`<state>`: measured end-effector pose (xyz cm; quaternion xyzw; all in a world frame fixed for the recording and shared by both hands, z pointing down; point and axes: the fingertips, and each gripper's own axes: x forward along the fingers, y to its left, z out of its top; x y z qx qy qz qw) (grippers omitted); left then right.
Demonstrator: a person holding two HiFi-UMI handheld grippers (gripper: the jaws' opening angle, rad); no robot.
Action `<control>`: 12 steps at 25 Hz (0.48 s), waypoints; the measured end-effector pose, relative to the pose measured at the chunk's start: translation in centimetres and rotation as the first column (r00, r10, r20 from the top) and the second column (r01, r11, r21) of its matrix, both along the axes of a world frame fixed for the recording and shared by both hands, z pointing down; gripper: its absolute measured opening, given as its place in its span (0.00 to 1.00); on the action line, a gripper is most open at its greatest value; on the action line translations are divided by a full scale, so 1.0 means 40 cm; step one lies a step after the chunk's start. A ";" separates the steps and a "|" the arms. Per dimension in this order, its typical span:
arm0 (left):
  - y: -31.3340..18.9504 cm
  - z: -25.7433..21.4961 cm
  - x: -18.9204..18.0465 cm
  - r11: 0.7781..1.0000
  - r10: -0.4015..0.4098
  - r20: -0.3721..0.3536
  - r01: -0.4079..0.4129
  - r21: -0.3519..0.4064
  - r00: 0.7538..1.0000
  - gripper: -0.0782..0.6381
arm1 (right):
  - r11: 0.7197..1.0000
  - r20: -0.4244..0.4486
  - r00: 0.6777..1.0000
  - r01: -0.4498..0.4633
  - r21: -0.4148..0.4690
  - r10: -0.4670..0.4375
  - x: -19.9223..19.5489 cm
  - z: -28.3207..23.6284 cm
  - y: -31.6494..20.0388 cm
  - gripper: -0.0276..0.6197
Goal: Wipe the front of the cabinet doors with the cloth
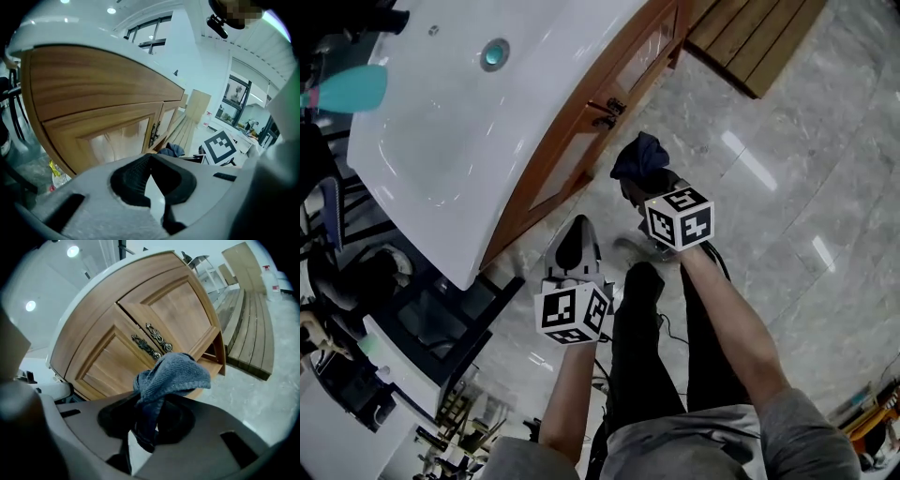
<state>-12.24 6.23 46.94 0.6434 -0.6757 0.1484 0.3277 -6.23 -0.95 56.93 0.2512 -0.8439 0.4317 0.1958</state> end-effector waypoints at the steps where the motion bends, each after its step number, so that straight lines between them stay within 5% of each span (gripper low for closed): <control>1: -0.004 -0.022 0.004 1.000 -0.001 0.000 0.001 0.009 1.000 0.12 | 1.000 0.008 1.000 -0.004 0.009 0.004 0.006 -0.030 0.000 0.18; 12: -0.035 -0.295 0.039 0.995 0.008 0.021 -0.010 0.100 1.000 0.12 | 0.985 0.115 0.992 -0.069 0.156 0.051 0.078 -0.402 -0.013 0.18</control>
